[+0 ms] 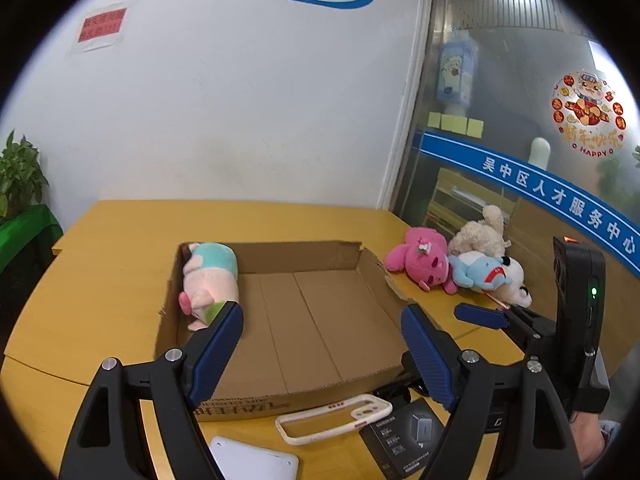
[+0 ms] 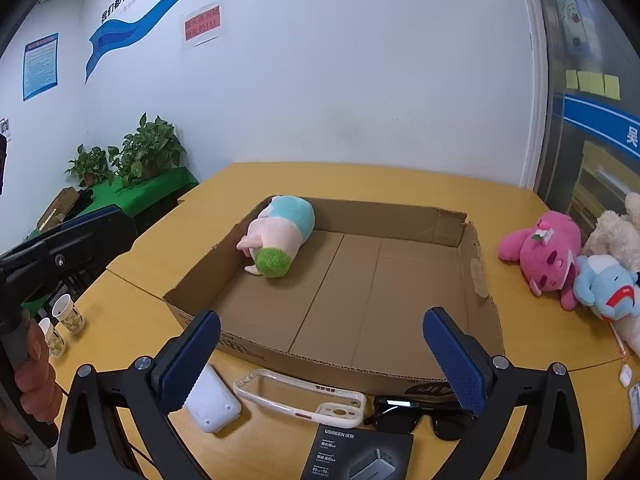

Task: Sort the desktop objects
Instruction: 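Move the left gripper toward the black charger box, then grasp the black charger box with the left gripper and lift it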

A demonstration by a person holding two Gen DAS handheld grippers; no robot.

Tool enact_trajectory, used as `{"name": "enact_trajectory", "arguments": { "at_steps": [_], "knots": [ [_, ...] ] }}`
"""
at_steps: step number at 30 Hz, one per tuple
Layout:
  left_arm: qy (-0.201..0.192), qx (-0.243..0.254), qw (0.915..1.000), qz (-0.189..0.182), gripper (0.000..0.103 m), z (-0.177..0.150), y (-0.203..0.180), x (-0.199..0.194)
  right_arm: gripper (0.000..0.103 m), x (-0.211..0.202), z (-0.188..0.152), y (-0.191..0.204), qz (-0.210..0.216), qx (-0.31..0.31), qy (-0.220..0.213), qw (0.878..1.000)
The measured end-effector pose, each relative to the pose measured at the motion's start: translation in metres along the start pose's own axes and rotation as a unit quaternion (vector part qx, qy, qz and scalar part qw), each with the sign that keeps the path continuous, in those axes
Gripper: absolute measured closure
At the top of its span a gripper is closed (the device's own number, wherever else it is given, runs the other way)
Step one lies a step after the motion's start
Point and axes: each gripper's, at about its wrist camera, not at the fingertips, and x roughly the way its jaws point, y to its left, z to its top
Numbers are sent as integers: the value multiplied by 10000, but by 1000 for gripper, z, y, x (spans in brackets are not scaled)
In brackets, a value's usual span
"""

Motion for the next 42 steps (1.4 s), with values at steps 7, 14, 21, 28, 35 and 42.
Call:
{"name": "enact_trajectory", "arguments": {
  "at_steps": [7,14,21,28,35,42],
  "knots": [
    [949,-417,9913,-806,22,-49,12,27,0,10,-55,-27,570,183,437,9972],
    [2046,-947,9638,-1424,23,-115,2,75,0,44,-151,-88,1029,847,1775,9751],
    [2764,-1059,9394,-1729,24,-158,-23,121,1,64,-180,-71,1414,472,2056,9672],
    [2933,-1305,9298,-1800,25,-175,-14,135,1,58,-193,-24,1626,-505,2092,9629],
    [3256,-1479,9100,-2099,43,-182,-13,146,7,75,-189,-18,1160,-440,1981,9723],
    [3427,-1384,9071,-2014,45,-194,-14,108,4,44,-201,-11,1741,-711,1909,9634]
  ]
}}
